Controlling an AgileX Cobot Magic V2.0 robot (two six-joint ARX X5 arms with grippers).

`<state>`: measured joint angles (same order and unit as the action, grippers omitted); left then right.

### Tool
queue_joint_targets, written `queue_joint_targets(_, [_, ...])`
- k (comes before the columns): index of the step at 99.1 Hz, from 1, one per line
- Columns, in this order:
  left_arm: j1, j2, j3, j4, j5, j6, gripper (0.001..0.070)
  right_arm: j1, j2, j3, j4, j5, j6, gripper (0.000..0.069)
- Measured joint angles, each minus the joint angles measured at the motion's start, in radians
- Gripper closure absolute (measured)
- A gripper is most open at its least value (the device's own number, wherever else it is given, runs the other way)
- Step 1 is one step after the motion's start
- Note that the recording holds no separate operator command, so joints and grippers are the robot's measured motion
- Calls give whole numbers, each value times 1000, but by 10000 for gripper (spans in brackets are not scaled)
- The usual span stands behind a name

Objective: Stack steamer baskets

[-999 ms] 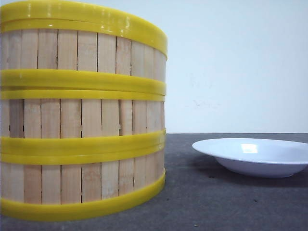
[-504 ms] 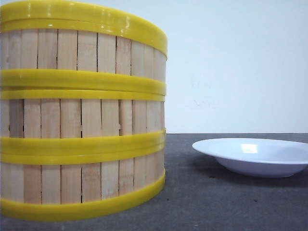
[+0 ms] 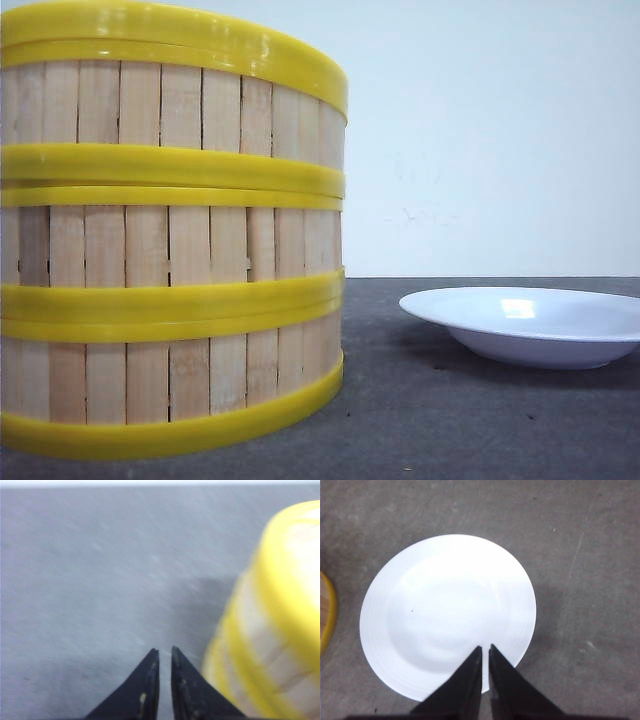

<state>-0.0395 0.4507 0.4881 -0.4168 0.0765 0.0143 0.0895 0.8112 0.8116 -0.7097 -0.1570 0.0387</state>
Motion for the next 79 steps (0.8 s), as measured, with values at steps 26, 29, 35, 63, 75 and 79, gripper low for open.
queue_joint_targets(26, [0, -313, -324, 127, -32, -4, 695, 0, 0, 0, 53, 0, 0, 675])
queue_joint_targets(29, [0, -345, -344, 127, -37, -3, 695, 0, 0, 0, 60, 0, 0, 675])
queue_joint_targets(35, [0, -407, -377, 127, -48, -3, 695, 0, 0, 0, 73, 0, 1, 675])
queue_joint_targets(63, [-1, -447, -455, 235, -46, -29, 695, 0, -5, 0, 103, 0, 3, 675])
queue_joint_targets(75, [-2, -446, -455, 235, -46, -44, 695, 0, -6, 0, 117, 0, 3, 675])
queue_joint_targets(79, [-2, -445, -455, 235, -46, -45, 695, 0, -6, 0, 124, 0, 3, 675])
